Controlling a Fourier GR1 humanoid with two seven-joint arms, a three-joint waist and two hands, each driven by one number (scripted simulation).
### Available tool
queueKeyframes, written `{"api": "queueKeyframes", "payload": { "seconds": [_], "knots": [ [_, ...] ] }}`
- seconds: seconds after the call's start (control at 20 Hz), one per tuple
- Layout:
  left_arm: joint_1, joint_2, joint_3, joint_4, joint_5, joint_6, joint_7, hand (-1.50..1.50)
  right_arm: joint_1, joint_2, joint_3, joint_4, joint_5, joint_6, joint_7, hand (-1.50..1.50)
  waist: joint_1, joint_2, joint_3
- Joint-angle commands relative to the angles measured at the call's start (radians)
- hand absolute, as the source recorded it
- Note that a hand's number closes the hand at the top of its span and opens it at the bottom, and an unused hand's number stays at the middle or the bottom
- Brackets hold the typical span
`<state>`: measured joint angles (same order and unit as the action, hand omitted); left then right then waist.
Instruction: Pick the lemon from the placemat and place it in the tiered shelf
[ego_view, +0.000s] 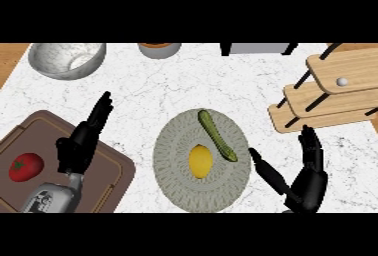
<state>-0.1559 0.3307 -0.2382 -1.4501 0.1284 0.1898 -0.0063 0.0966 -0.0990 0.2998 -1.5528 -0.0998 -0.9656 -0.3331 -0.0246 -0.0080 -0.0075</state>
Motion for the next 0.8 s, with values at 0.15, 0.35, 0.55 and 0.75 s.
{"api": "queueKeyframes", "payload": {
  "seconds": [0.15,0.35,0.55,0.75],
  "knots": [
    [-0.046,-0.070,-0.029,0.070,-0.044,0.009,-0.031,0.00,0.074,-0.094,0.233,-0.020,0.182,-0.019,0.230,-1.50,0.017,0.010,0.004],
    [-0.037,-0.043,-0.012,-0.004,-0.031,0.000,0.030,0.00,-0.011,-0.234,0.264,-0.124,0.361,-0.018,0.587,-1.50,0.028,0.007,0.002],
    [-0.041,-0.041,-0.017,0.002,-0.044,-0.002,0.033,0.00,-0.049,-0.295,0.297,-0.196,0.484,0.106,0.841,-1.50,0.028,0.006,0.001],
    [-0.066,-0.045,0.005,0.026,-0.031,-0.003,0.037,0.00,-0.094,-0.336,0.369,-0.204,0.567,0.283,1.049,-1.50,0.027,0.005,-0.002]
  ]
}}
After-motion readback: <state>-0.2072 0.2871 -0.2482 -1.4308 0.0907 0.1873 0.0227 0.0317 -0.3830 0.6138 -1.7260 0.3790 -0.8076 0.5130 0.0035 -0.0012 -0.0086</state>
